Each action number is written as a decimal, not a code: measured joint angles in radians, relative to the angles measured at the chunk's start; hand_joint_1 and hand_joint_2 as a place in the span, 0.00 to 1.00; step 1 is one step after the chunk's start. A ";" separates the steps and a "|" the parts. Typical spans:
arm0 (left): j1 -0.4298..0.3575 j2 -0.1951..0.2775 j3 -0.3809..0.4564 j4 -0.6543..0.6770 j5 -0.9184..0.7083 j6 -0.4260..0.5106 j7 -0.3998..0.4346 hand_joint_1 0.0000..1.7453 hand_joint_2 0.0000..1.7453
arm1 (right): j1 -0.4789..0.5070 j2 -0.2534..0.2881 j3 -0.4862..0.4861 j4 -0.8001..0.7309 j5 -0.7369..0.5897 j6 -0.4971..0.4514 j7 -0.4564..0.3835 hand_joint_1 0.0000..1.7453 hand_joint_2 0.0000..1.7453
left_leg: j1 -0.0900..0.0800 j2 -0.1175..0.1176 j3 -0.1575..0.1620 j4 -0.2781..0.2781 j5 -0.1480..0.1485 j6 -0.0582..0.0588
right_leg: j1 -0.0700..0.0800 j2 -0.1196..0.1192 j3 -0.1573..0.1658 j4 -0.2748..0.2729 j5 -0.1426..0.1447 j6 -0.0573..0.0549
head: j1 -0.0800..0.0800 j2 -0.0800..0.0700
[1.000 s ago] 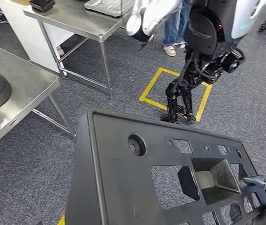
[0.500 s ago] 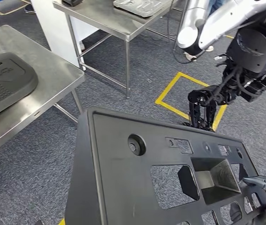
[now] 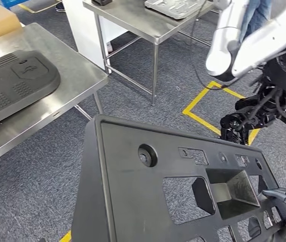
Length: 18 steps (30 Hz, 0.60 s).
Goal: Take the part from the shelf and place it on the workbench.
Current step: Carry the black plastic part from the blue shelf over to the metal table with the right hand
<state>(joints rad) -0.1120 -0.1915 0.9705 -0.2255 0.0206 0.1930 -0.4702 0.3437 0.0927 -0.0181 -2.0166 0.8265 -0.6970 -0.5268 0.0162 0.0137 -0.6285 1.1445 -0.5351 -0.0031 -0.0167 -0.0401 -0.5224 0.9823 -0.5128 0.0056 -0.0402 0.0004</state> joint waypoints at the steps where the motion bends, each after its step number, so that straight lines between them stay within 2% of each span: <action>1: -0.001 0.000 0.000 0.000 0.000 0.000 0.000 0.00 1.00 | 0.000 0.000 -0.001 0.000 0.000 0.000 0.000 1.00 1.00 | -0.001 0.017 0.030 -0.061 0.021 0.001 | 0.002 -0.006 0.001 0.003 -0.004 0.006 | 0.000 0.000; 2: -0.003 -0.001 0.000 0.000 0.000 -0.001 0.000 0.00 1.00 | 0.000 0.000 -0.001 0.000 0.001 0.000 0.000 1.00 1.00 | -0.004 0.031 0.048 -0.101 0.032 0.003 | 0.004 -0.011 0.002 0.006 -0.006 0.012 | 0.001 0.000; 3: -0.004 -0.001 0.000 0.000 0.000 -0.001 0.000 0.00 1.00 | 0.000 0.000 -0.001 0.000 0.001 0.000 0.000 1.00 1.00 | -0.007 0.039 0.054 -0.116 0.031 0.007 | 0.006 -0.017 0.002 0.007 -0.008 0.017 | 0.001 0.000; 5: -0.003 -0.001 0.000 0.000 0.000 -0.001 0.000 0.00 1.00 | 0.000 0.000 -0.001 0.000 0.002 0.000 0.000 1.00 1.00 | -0.011 0.028 0.052 -0.118 0.031 0.019 | 0.005 -0.030 0.005 0.006 -0.011 0.027 | 0.001 0.000; 7: -0.002 -0.001 0.000 0.000 0.000 -0.001 -0.001 0.00 1.00 | -0.001 0.000 -0.001 0.000 0.003 0.000 0.000 1.00 1.00 | -0.010 0.014 0.054 -0.121 0.034 0.032 | 0.001 -0.019 0.000 0.031 -0.036 0.036 | 0.002 0.000; 8: -0.003 -0.001 0.000 0.000 0.000 -0.001 -0.001 0.00 1.00 | -0.001 0.000 -0.001 0.000 0.003 0.000 0.000 1.00 1.00 | -0.009 0.007 0.055 -0.123 0.036 0.038 | 0.000 -0.005 -0.016 0.073 -0.064 0.038 | 0.003 0.000; 10: -0.004 -0.001 0.000 0.000 0.000 -0.002 -0.003 0.00 1.00 | 0.001 0.000 -0.001 0.000 0.004 0.000 0.000 1.00 1.00 | -0.011 -0.006 0.054 -0.123 0.036 0.045 | -0.001 0.024 -0.078 0.210 -0.131 0.038 | 0.005 0.000; 11: -0.003 -0.001 0.000 0.000 0.000 -0.003 -0.004 0.00 1.00 | 0.002 0.000 -0.001 0.000 0.004 0.000 0.000 1.00 1.00 | -0.013 -0.014 0.054 -0.123 0.036 0.047 | 0.000 0.029 -0.109 0.273 -0.152 0.037 | 0.005 0.000; 12: -0.003 -0.001 0.000 0.000 0.000 -0.004 -0.006 0.00 1.00 | 0.003 0.000 -0.001 0.000 0.004 0.000 0.000 1.00 1.00 | -0.015 -0.023 0.055 -0.123 0.036 0.048 | 0.000 0.032 -0.126 0.303 -0.152 0.035 | 0.005 0.000; 13: -0.002 -0.001 0.000 0.000 0.000 -0.004 -0.008 0.00 1.00 | 0.004 0.000 -0.001 0.000 0.004 0.000 0.000 1.00 1.00 | -0.017 -0.032 0.057 -0.122 0.036 0.048 | 0.001 0.034 -0.125 0.295 -0.133 0.032 | 0.005 0.000; 14: -0.002 -0.001 0.000 0.000 0.000 -0.005 -0.009 0.00 1.00 | 0.004 0.000 -0.001 0.000 0.003 0.000 0.000 1.00 1.00 | -0.018 -0.043 0.059 -0.122 0.036 0.048 | 0.003 0.039 -0.105 0.246 -0.097 0.027 | 0.005 0.000; 16: -0.003 -0.002 0.000 0.000 0.000 -0.006 -0.010 0.00 1.00 | 0.005 0.000 -0.001 0.000 0.003 0.000 0.000 1.00 1.00 | -0.021 -0.061 0.061 -0.122 0.036 0.047 | 0.006 0.067 -0.048 0.109 -0.025 0.015 | 0.004 0.000; 17: -0.004 -0.003 0.000 0.000 0.000 -0.006 -0.011 0.00 1.00 | 0.005 0.000 -0.001 0.000 0.003 0.000 0.000 1.00 1.00 | -0.021 -0.070 0.060 -0.121 0.036 0.046 | 0.008 0.081 -0.025 0.057 -0.006 0.010 | 0.004 0.000; 18: -0.005 -0.004 0.000 0.000 0.000 -0.006 -0.012 0.00 1.00 | 0.005 0.000 -0.001 0.000 0.003 0.000 -0.001 1.00 1.00 | -0.021 -0.077 0.057 -0.120 0.037 0.042 | 0.010 0.091 -0.015 0.030 -0.001 0.007 | 0.004 0.000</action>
<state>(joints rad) -0.1167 -0.1950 0.9705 -0.2255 0.0206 0.1866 -0.4820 0.3488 0.0927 -0.0195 -2.0164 0.8299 -0.6972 -0.5276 -0.0043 -0.0630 -0.5713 1.0243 -0.4978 0.0394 -0.0069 0.0510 -0.5370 1.0126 -0.5139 0.0130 -0.0363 0.0004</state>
